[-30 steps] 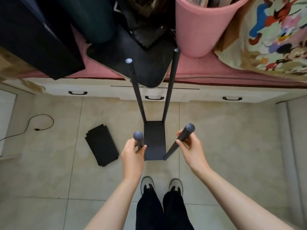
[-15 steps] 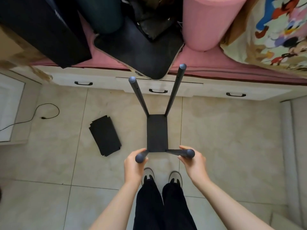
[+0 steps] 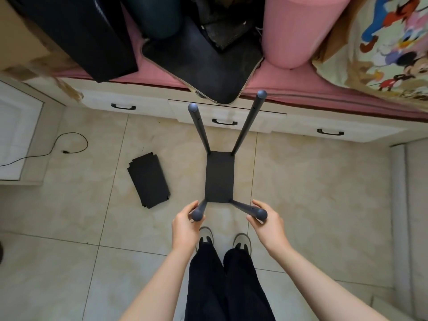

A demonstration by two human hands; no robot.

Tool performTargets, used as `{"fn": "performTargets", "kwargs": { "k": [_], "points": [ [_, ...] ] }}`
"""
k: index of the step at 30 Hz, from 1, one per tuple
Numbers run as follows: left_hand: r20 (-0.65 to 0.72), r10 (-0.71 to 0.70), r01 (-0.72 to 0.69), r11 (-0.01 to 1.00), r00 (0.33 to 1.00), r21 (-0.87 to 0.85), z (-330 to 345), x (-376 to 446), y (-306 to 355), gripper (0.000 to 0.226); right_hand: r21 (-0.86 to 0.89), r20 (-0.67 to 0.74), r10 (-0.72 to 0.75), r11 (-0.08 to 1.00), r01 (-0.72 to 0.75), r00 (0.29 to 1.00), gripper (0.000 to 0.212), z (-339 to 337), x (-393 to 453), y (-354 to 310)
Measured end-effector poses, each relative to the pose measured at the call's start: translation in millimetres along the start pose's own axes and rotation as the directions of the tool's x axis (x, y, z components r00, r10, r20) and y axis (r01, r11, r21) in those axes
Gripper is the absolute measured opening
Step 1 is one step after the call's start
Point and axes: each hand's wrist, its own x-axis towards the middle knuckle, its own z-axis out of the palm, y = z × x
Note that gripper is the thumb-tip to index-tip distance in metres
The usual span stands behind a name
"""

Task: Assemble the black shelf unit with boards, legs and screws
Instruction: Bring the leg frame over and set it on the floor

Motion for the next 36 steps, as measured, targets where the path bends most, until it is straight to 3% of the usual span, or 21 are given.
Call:
{"fn": "performTargets", "kwargs": {
  "k": [14, 19, 26, 33, 36],
  "points": [
    [-0.046, 0.08, -0.086, 0.985, 0.996, -0.15, -63, -111, 43, 0.029, -0.188, 0.044, -0.178, 0.965, 0.184, 0.983, 0.041, -47, -97, -65],
    [-0.069, 0.141, -0.148, 0.982, 0.988, -0.113, -110, -168, 39, 0.02, -0.23, 0.131, -0.256, 0.932, 0.28, 0.958, 0.034, -38, -150, -97],
    [-0.271, 0.111, -0.154, 0.978, 0.956, -0.142, -200, -239, 4, 0.021, -0.259, 0.307, -0.375, 0.851, 0.456, 0.875, 0.028, 26, -227, -146],
    [-0.398, 0.005, -0.085, 0.98, 0.917, -0.181, -298, -297, -79, 0.022, -0.269, 0.478, -0.464, 0.731, 0.627, 0.746, 0.023, 143, -309, -183],
    [-0.493, -0.052, -0.059, 0.976, 0.868, -0.208, -341, -316, -116, 0.019, -0.256, 0.567, -0.468, 0.681, 0.686, 0.678, 0.023, 200, -345, -197]
  ]
}}
